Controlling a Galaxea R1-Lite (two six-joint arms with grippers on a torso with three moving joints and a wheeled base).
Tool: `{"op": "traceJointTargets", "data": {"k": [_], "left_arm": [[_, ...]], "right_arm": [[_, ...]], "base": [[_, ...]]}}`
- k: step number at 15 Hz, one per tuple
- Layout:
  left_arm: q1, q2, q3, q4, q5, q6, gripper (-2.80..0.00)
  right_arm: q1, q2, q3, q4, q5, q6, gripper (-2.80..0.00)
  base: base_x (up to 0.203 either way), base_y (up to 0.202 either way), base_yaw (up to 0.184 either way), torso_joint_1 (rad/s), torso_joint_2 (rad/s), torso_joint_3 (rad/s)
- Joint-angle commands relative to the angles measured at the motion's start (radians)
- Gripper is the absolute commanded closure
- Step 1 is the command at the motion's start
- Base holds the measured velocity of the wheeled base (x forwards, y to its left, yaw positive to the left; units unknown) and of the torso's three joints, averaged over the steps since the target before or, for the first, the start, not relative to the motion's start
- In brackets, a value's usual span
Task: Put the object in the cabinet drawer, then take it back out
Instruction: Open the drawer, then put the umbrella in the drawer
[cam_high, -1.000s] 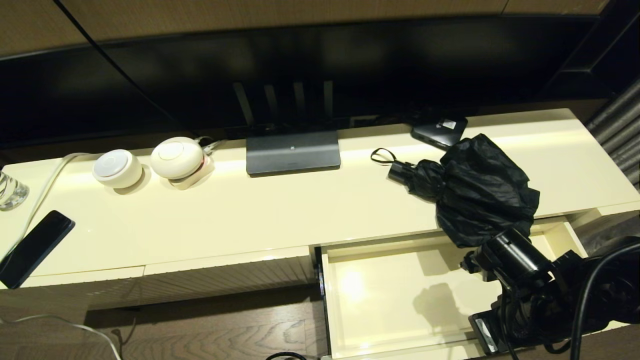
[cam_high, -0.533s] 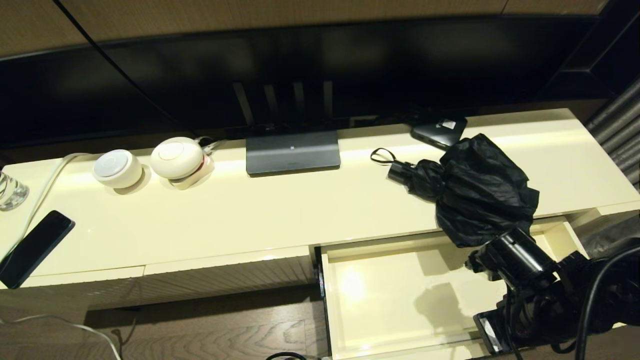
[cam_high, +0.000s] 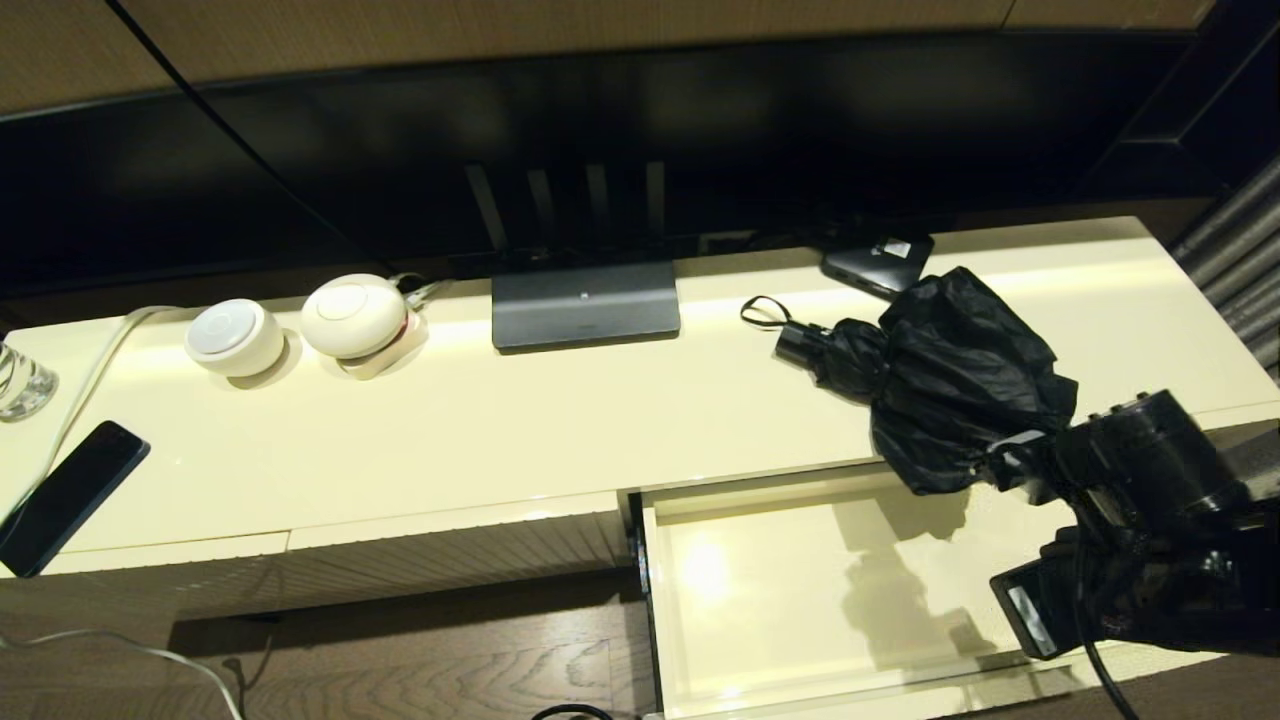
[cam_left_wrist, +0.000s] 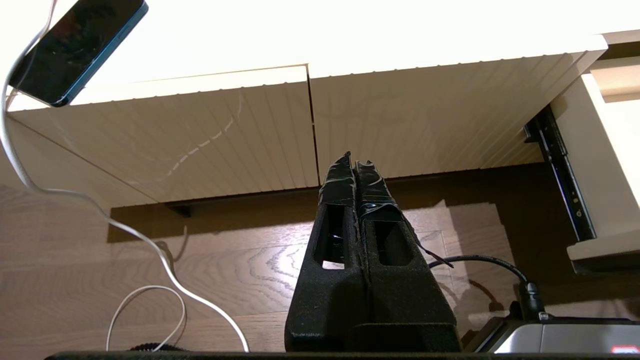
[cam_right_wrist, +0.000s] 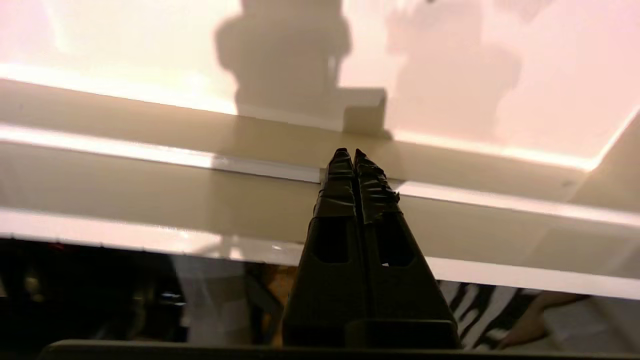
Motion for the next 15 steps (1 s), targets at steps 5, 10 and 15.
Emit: {"op": "traceJointTargets", "data": {"k": [5,10,15], "left_arm": [[0.0,0.001,0.003,0.001,0.0,0.0,0.0],[0.0,0.001,0.003,-0.001,0.0,0.0,0.0],[0.0,0.001,0.003,-0.001,0.0,0.0,0.0]], "right_arm": [[-0.039,-0.342,0.041,-0.008,-0.03,-0.786,0.0],[-0.056,-0.238,-0.115,-0.136,-0.015,-1.244,0.0],[-0.035,-0.068,-0.295,-0.144,0.007,-1.417,0.0]], "base": [[0.0,0.0,0.0,0.0,0.0,0.0],[0.0,0.0,0.0,0.0,0.0,0.0],[0.0,0.0,0.0,0.0,0.0,0.0]]}}
